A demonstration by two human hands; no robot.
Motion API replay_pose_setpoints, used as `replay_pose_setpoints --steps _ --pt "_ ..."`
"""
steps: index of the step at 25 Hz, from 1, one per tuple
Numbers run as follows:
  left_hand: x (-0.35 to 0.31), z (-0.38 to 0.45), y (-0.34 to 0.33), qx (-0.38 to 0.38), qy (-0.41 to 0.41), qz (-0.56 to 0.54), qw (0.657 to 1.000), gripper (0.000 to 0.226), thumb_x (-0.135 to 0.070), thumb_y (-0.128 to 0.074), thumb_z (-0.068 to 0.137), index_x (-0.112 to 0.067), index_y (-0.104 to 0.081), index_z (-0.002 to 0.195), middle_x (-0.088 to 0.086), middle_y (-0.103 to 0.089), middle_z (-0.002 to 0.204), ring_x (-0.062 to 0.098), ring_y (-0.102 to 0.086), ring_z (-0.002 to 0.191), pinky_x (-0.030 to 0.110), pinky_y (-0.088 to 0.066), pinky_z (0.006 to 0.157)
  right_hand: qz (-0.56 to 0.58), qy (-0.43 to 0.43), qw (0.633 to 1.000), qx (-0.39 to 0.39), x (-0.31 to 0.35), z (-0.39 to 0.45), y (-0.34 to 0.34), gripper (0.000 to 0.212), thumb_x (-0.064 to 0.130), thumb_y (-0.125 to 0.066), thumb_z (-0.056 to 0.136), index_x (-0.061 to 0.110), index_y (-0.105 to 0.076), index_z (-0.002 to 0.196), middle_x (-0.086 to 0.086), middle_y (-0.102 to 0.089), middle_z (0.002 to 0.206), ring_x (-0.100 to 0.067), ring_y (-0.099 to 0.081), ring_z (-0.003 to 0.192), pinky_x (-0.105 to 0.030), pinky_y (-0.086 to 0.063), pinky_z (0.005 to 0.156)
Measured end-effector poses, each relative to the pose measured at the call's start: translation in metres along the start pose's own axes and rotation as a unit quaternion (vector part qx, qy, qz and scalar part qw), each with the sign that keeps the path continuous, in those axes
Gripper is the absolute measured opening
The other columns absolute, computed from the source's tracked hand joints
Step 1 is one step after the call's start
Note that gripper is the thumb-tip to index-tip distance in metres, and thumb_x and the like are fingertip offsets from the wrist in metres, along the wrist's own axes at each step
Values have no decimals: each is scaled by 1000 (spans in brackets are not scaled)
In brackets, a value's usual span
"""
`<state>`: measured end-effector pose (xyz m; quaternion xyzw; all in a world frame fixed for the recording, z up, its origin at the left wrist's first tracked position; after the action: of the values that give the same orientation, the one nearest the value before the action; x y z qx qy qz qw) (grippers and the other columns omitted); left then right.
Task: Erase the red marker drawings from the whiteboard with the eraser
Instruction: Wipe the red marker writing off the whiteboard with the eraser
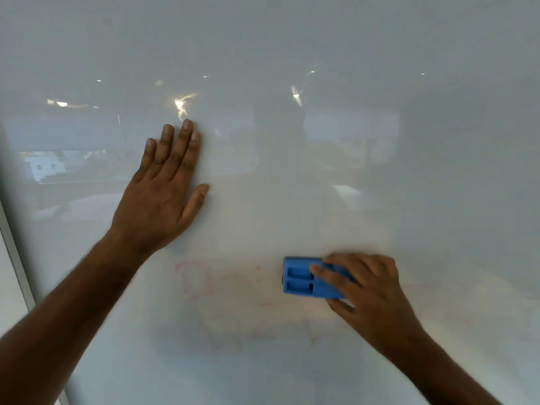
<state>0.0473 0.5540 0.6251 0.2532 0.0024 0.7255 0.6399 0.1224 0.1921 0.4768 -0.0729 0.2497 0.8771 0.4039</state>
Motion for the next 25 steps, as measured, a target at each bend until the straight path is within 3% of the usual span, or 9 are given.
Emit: replay_pose_setpoints --steps 4,8,13,17,20,25 --pt "-2 0 -2 -10 4 -17 1000 74 -43 -31 114 -5 -7 173 11 2 183 33 3 170 47 1 138 58 -56 996 -30 26 58 -6 65 36 -72 80 39 -53 141 7 -63 131 -19 -54 115 -43 -38 96" --pt "11 -5 0 -16 -30 -16 999 73 -42 -32 115 -4 -10 173 13 -3 182 32 -2 170 46 -4 138 64 -12 998 -12 71 53 -32 62 34 -73 82 37 -56 141 8 -60 133 -20 -57 113 -44 -41 94" --pt "41 -25 1 -22 -28 6 999 74 -43 -32 114 -3 -13 173 15 -7 182 33 -6 170 47 -5 138 15 45 999 26 60 1 -32 57 31 -71 85 38 -57 140 8 -63 133 -23 -62 109 -44 -41 94" --pt "39 -29 -4 -44 -3 -11 999 72 -41 -33 114 -1 -14 172 16 -8 182 37 -7 169 49 -3 138 14 -26 999 -13 48 35 -16 62 35 -73 83 38 -53 142 6 -65 130 -21 -56 112 -43 -39 95" --pt "40 -29 -4 -48 -8 -23 999 72 -40 -35 114 -2 -15 172 15 -10 182 35 -7 169 48 -4 138 60 -56 996 -36 79 77 -24 67 34 -77 79 39 -53 142 8 -63 131 -20 -55 113 -42 -39 95" --pt "49 -37 -7 -50 -18 -6 999 71 -44 -35 116 -6 -15 173 12 -11 182 34 -11 169 50 -8 138 90 0 996 21 125 80 -53 65 35 -71 79 42 -52 141 13 -56 134 -19 -55 115 -41 -38 94"
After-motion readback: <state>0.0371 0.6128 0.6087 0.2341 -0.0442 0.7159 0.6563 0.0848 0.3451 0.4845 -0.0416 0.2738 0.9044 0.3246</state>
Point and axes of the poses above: each hand's wrist, its own z-axis towards the middle knuckle, its own y-axis out of the back of the hand, x = y × z, the point moved 1 cm from there along z, towards the middle knuckle
